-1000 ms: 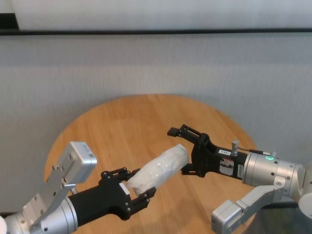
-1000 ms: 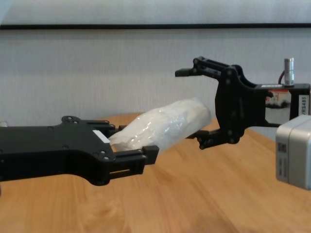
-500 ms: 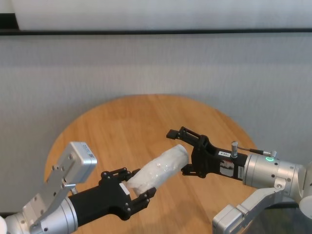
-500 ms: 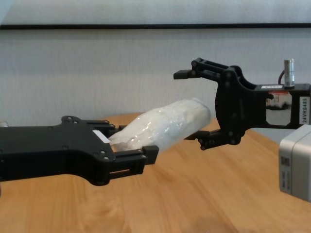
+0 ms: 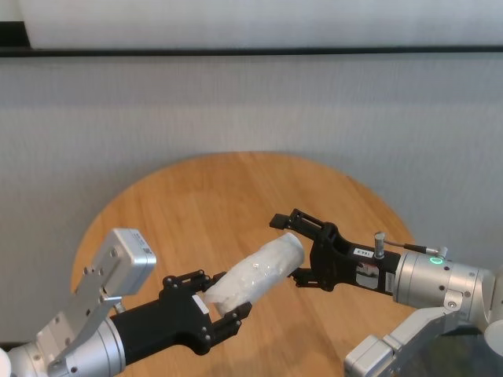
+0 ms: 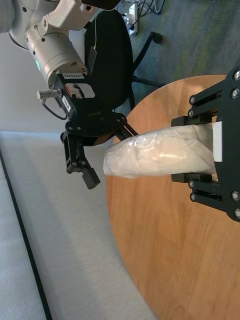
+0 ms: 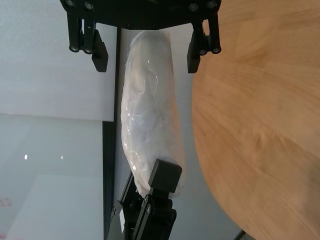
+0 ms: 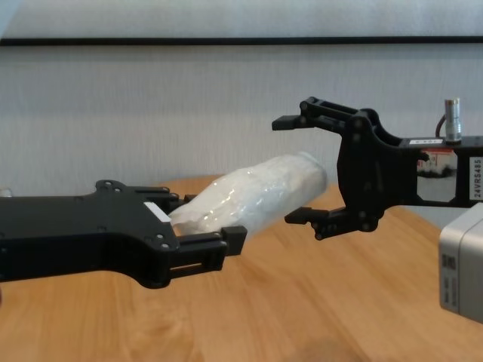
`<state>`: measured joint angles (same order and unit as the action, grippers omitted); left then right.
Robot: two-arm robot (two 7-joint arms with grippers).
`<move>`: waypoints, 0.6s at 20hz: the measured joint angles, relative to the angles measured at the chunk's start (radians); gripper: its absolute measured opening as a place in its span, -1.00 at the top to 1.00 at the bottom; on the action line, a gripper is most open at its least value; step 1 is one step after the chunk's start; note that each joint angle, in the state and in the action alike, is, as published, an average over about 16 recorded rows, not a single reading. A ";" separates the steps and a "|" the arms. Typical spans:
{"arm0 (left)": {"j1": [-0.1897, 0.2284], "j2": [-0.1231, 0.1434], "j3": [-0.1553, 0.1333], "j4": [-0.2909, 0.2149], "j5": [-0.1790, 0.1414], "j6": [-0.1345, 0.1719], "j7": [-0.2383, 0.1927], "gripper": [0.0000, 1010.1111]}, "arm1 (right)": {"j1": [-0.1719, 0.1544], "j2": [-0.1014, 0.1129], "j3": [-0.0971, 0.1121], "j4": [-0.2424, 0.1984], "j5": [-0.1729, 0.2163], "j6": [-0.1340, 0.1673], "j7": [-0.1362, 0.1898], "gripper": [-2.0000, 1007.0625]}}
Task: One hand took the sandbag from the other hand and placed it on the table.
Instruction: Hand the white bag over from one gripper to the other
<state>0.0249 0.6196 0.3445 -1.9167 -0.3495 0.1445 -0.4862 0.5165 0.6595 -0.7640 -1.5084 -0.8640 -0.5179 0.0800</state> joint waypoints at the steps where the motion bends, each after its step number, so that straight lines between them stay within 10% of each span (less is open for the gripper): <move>1: 0.000 0.000 0.000 0.000 0.000 0.000 0.000 -0.10 | -0.001 0.001 0.000 -0.001 -0.001 0.001 -0.001 -0.99; 12: 0.000 0.000 0.000 0.000 0.000 0.000 0.000 -0.10 | -0.013 0.005 -0.001 -0.003 -0.009 0.009 -0.015 -0.99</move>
<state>0.0249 0.6196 0.3445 -1.9168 -0.3495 0.1445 -0.4862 0.5040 0.6647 -0.7647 -1.5117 -0.8728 -0.5091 0.0647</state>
